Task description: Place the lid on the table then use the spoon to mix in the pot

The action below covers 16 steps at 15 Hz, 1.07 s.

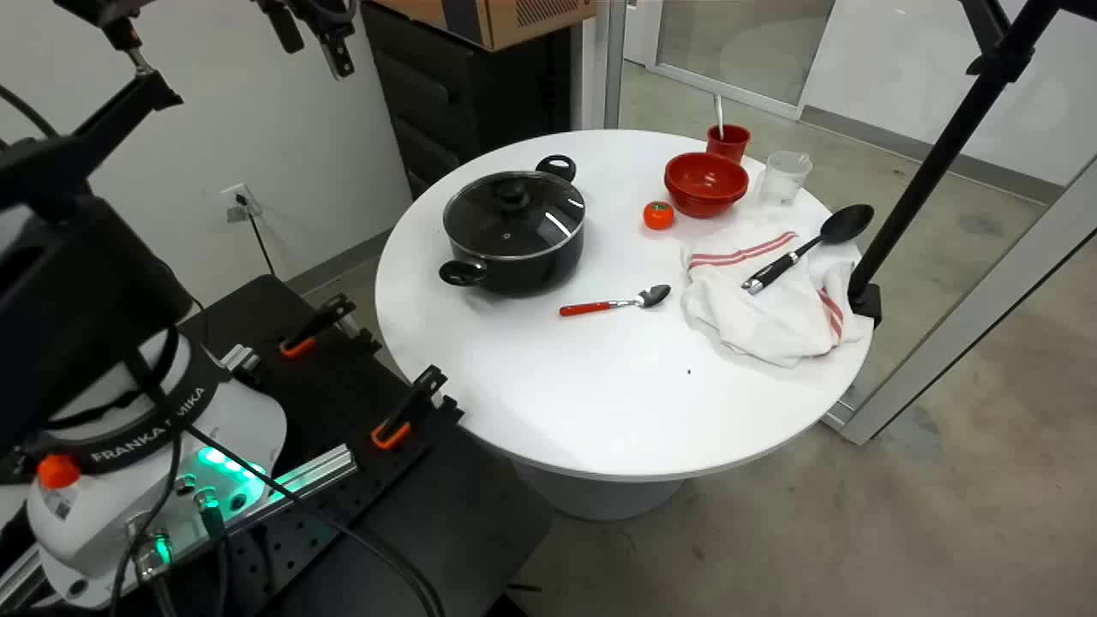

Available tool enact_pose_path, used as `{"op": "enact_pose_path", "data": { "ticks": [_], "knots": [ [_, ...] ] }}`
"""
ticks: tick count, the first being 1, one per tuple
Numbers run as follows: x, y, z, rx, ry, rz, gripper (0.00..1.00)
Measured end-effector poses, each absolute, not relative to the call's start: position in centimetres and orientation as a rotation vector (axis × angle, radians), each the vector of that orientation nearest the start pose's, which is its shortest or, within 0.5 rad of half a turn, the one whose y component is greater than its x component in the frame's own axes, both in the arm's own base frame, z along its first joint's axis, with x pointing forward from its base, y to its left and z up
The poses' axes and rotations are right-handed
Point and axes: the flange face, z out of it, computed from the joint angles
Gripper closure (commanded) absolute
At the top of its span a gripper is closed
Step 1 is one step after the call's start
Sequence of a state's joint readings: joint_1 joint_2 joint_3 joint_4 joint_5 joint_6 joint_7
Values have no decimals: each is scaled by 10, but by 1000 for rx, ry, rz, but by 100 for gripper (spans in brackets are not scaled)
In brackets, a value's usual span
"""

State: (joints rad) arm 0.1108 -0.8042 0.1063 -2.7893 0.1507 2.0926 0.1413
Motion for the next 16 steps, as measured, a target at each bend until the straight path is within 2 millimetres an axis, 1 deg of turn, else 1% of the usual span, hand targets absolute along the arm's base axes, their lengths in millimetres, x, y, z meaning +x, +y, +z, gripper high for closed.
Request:
{"op": "enact_pose_path", "data": {
  "ticks": [16],
  "knots": [
    [305,73,434,-3057,31,-137,0]
  ]
}}
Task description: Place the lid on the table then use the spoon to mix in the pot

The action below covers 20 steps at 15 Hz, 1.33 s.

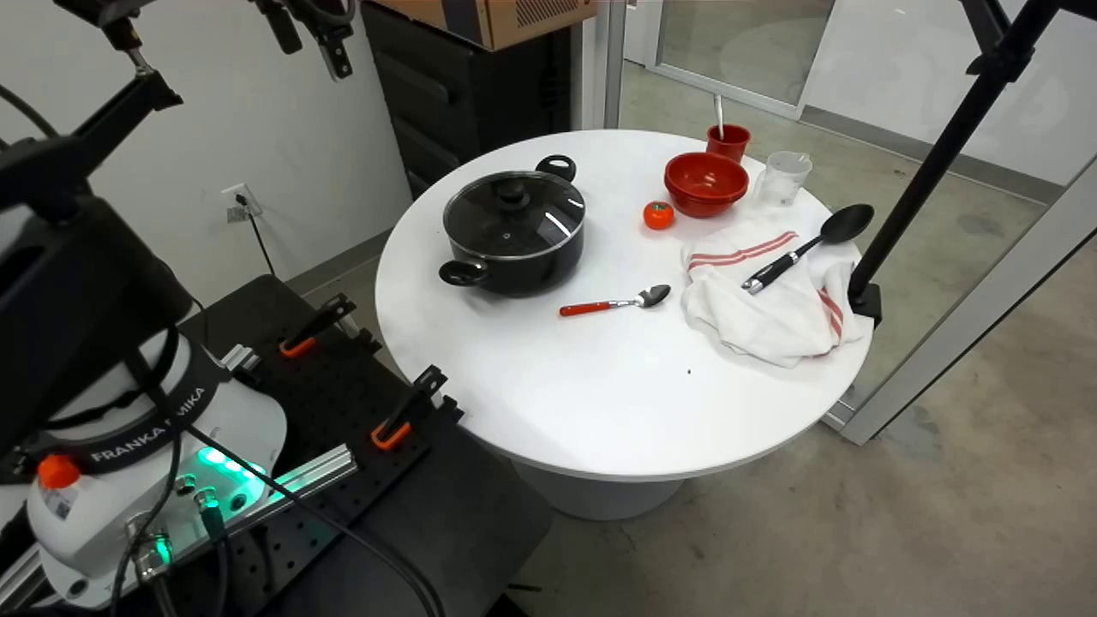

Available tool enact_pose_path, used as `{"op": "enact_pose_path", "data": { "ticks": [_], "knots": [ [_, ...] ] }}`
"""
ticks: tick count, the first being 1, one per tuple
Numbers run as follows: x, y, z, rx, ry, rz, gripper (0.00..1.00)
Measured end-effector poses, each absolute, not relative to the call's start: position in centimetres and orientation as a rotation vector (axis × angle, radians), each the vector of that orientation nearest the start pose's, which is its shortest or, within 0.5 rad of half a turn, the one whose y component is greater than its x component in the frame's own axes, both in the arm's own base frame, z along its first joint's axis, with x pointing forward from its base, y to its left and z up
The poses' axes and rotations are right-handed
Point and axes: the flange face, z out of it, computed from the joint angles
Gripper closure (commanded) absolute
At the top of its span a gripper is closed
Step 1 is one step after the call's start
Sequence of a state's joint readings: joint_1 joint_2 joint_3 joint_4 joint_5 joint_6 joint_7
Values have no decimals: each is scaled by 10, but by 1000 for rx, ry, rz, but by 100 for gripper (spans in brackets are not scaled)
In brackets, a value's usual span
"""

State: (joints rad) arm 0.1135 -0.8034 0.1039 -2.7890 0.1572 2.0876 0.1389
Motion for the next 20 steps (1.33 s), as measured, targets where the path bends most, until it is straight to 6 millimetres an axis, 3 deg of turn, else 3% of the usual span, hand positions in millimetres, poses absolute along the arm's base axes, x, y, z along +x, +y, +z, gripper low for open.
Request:
{"op": "enact_pose_path", "data": {
  "ticks": [5,8,11,17,20],
  "knots": [
    [326,90,445,-2990,3,-408,0],
    [345,99,433,-2985,-24,-533,0],
    [366,87,399,-3059,-6,-537,0],
    [394,28,323,-3227,183,-380,0],
    [402,24,300,-3230,262,-273,0]
  ]
}}
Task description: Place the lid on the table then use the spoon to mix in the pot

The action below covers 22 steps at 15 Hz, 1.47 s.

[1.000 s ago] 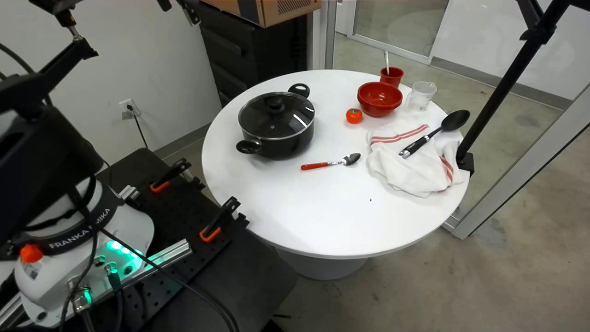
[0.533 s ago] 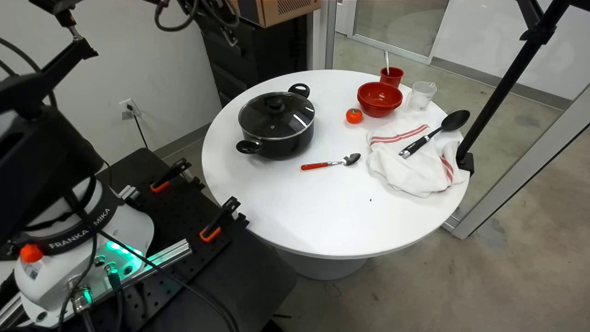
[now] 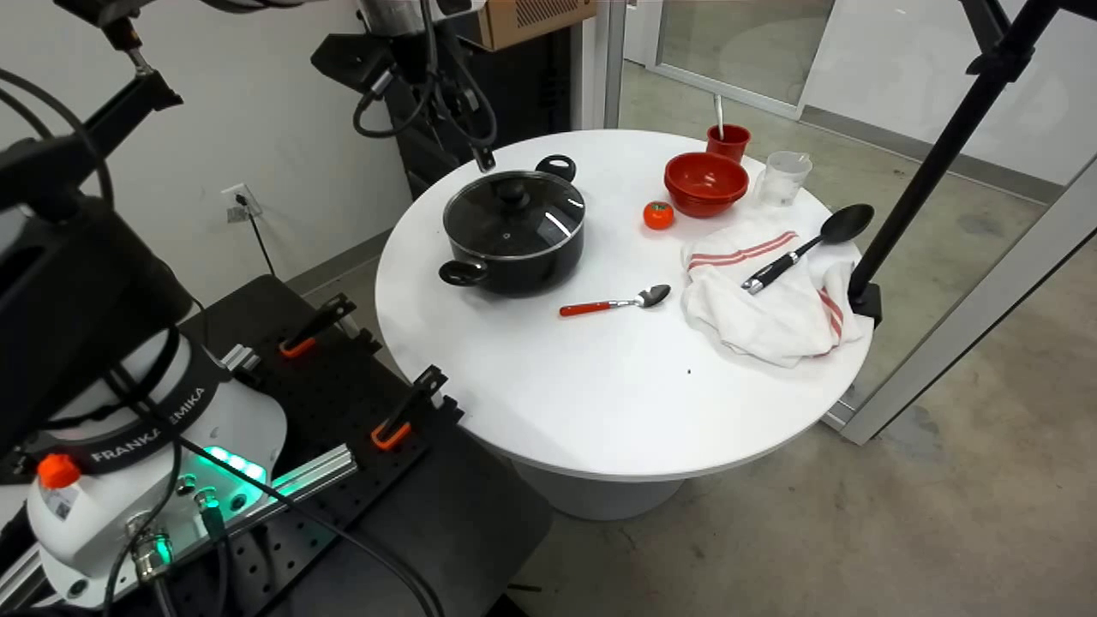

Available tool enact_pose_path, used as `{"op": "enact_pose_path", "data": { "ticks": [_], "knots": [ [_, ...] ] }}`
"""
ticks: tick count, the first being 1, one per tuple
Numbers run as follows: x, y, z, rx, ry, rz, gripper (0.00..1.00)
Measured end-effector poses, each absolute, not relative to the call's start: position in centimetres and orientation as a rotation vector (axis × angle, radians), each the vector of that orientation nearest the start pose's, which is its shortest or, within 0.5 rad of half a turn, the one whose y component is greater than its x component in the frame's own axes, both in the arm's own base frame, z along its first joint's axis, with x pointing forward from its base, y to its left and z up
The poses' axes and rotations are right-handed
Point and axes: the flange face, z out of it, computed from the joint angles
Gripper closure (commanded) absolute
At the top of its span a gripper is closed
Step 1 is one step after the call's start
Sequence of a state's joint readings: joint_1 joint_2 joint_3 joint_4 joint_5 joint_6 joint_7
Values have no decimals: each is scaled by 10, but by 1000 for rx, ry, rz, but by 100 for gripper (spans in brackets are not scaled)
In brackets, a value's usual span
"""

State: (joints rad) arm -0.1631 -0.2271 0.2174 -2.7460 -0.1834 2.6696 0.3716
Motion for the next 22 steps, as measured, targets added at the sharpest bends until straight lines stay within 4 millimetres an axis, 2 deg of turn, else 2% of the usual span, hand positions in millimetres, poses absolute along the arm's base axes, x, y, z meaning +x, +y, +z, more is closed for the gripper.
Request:
{"op": "enact_pose_path", "data": {
  "ticks": [4,10,16,22],
  "knots": [
    [414,39,284,-3207,301,-137,0],
    [440,69,280,-3124,307,-174,0],
    [445,76,255,-3108,284,-182,7],
    [453,87,234,-3076,248,-260,4]
  ]
}}
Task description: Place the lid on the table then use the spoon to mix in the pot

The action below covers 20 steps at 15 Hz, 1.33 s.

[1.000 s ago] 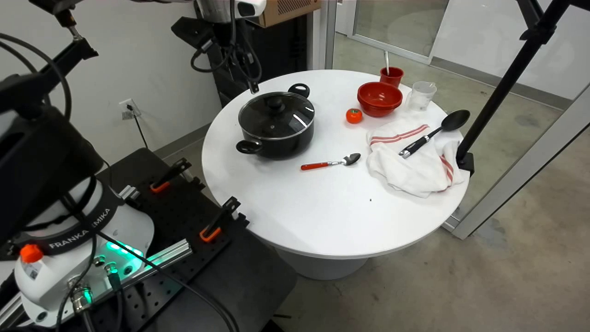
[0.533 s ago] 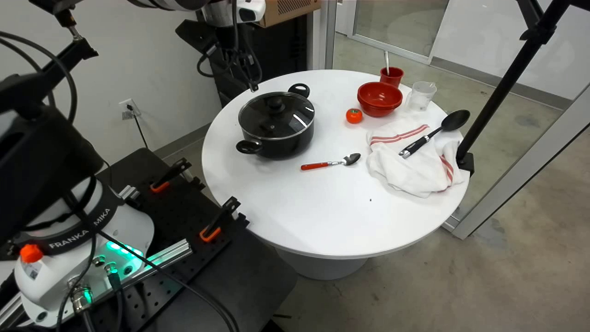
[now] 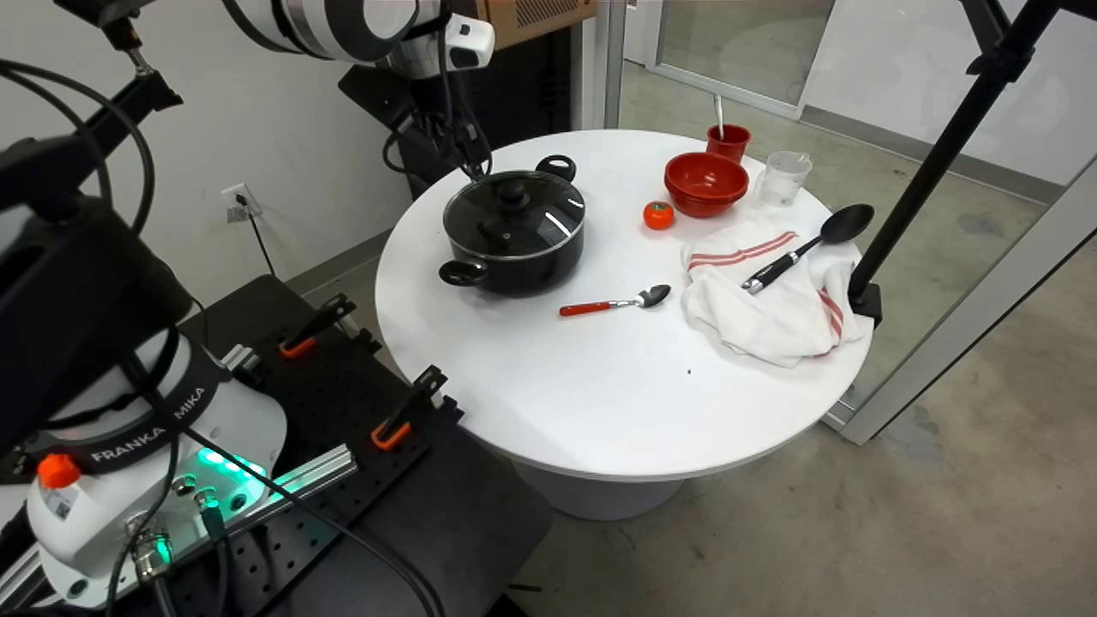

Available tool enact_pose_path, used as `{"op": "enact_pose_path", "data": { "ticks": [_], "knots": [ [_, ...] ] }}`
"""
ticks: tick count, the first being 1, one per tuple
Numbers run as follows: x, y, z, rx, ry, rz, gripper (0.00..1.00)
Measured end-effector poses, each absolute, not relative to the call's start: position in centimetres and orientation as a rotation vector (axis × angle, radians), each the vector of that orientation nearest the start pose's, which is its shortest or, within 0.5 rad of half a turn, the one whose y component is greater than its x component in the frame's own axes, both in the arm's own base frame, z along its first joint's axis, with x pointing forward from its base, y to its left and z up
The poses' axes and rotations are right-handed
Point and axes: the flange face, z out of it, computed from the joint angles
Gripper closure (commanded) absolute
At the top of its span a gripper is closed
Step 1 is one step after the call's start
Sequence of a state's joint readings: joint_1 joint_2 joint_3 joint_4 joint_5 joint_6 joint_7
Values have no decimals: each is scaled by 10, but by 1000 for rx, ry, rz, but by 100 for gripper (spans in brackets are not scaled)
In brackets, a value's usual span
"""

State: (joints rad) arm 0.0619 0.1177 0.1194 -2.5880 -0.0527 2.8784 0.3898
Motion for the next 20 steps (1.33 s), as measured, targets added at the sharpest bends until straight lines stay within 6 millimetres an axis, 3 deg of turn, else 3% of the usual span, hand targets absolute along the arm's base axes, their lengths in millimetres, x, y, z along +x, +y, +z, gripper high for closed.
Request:
{"op": "enact_pose_path", "data": {
  "ticks": [5,11,14,20],
  "knots": [
    [479,99,237,-3061,215,-328,1],
    [525,88,244,-3065,229,-417,0],
    [539,79,228,-3089,240,-405,0],
    [545,61,173,-3172,267,-304,0]
  ]
}}
